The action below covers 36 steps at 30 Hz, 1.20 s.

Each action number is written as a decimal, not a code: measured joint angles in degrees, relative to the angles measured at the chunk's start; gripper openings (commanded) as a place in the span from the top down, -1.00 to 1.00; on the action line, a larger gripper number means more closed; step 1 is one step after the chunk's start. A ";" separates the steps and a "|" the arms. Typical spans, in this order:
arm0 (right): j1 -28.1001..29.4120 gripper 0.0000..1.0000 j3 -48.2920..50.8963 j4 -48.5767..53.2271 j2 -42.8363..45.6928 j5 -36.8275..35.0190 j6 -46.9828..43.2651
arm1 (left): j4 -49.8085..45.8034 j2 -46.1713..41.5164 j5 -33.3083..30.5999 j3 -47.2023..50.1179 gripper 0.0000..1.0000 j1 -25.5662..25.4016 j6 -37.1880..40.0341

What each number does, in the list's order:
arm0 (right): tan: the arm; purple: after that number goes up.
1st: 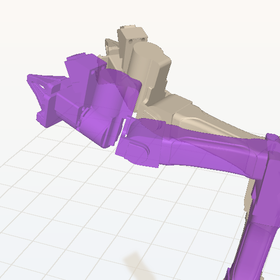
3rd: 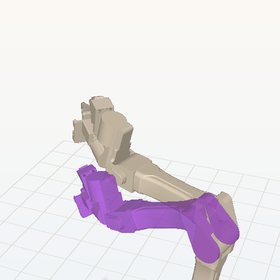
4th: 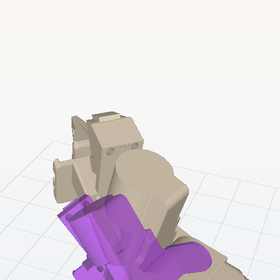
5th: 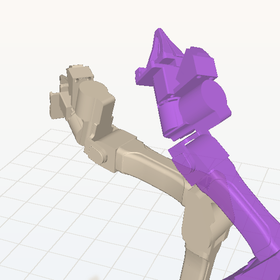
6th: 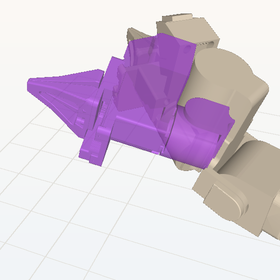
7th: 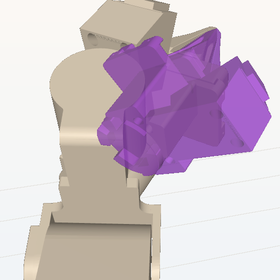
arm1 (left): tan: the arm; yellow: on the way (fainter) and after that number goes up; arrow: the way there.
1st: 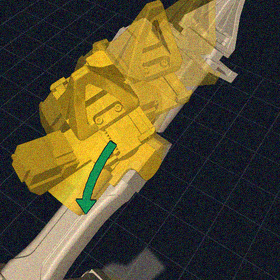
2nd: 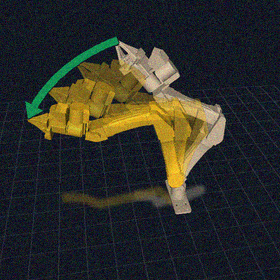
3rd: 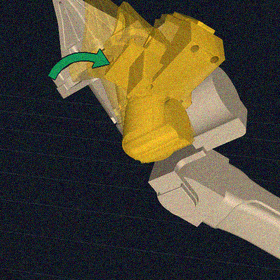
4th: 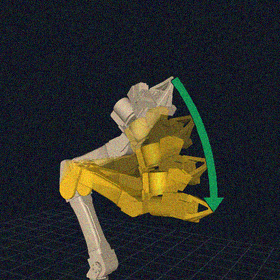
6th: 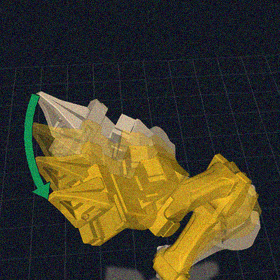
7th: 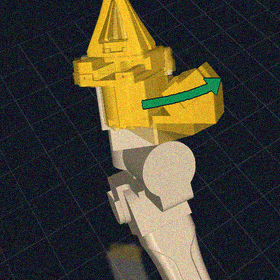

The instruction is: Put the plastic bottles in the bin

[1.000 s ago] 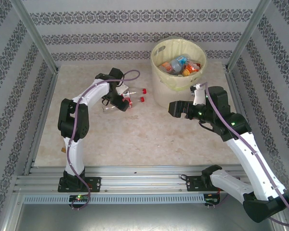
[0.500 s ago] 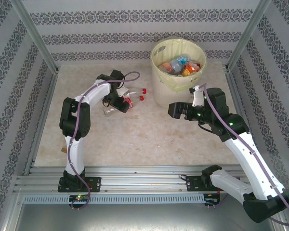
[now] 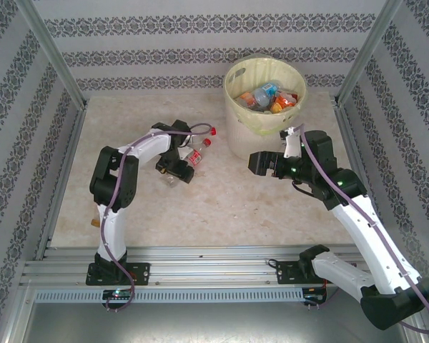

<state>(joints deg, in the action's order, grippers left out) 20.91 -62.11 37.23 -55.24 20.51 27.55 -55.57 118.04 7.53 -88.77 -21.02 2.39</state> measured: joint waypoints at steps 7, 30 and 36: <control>0.02 -0.95 0.50 -0.76 -0.52 0.00 0.87 | 0.90 -3.69 1.81 4.33 -0.22 0.00 -3.19; 5.01 -0.94 6.12 -20.35 -5.46 6.51 14.97 | 29.18 -40.57 18.75 30.40 -0.04 -10.03 -22.73; 6.27 -0.91 4.00 -22.25 -10.12 6.62 16.63 | 39.23 -45.00 21.42 35.06 -0.05 -13.70 -29.83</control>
<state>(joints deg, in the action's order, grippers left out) 27.18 -58.11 14.98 -65.36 27.14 44.18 -16.34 73.03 28.95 -53.71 -34.72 -27.44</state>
